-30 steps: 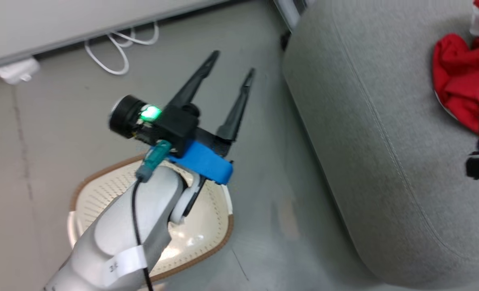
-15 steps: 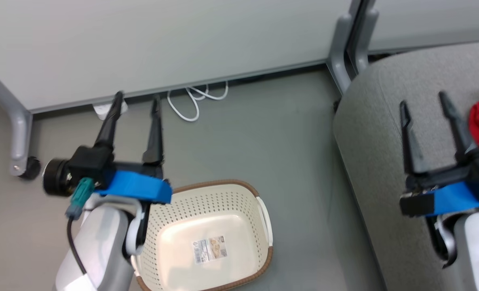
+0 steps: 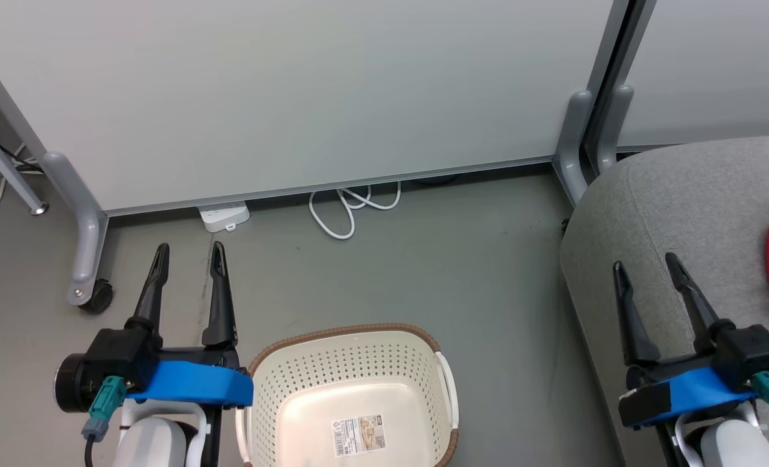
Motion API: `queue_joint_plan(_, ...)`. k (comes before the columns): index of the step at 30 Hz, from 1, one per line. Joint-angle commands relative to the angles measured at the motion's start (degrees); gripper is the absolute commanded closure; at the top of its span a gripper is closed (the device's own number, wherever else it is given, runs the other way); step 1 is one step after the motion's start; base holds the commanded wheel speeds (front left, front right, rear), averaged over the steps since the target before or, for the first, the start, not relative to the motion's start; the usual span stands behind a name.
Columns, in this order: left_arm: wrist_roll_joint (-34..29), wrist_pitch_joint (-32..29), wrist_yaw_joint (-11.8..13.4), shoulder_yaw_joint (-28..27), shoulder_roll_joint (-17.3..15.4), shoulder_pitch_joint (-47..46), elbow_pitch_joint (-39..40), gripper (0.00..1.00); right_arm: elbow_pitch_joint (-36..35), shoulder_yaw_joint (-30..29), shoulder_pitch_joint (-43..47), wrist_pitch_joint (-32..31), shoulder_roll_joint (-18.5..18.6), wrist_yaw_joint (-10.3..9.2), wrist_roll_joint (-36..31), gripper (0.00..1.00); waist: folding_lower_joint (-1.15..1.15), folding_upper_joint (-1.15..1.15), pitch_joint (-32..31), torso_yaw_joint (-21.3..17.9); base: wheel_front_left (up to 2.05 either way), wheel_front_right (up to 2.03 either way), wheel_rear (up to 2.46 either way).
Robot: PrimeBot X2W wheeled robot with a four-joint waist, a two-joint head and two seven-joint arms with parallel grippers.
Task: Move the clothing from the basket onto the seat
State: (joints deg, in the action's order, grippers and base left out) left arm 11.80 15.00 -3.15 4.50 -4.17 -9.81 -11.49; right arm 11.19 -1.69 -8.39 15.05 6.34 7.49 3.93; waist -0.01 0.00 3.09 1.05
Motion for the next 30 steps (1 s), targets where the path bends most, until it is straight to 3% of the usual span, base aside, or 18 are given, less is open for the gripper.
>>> queue_joint_plan(1, -0.66, 0.25, -0.63, -0.69, 0.36, 1.01, 0.57, 0.00, 0.30, 0.15, 1.37, 0.19, -0.50, 0.01, 0.20, 0.00, 0.01, 0.00, -0.31, 0.12, 0.00, 0.00, 0.00)
queue_joint_plan(13, -2.00, 0.26, -2.64, -2.52, 1.28, 5.80, 1.24, 0.00, 1.36, 0.06, 4.55, 0.19, -1.87, 0.01, 0.63, 0.00, 0.01, 0.00, -1.64, -0.30, 0.00, 0.00, 0.00)
queue_joint_plan(30, -0.22, 0.26, -1.21, -1.52, 1.28, 6.80, 1.07, 0.00, 1.83, 0.26, 5.41, 0.19, -2.70, 0.01, 0.83, 0.00, 0.01, 0.00, -1.78, 0.28, 0.00, 0.00, 0.00)
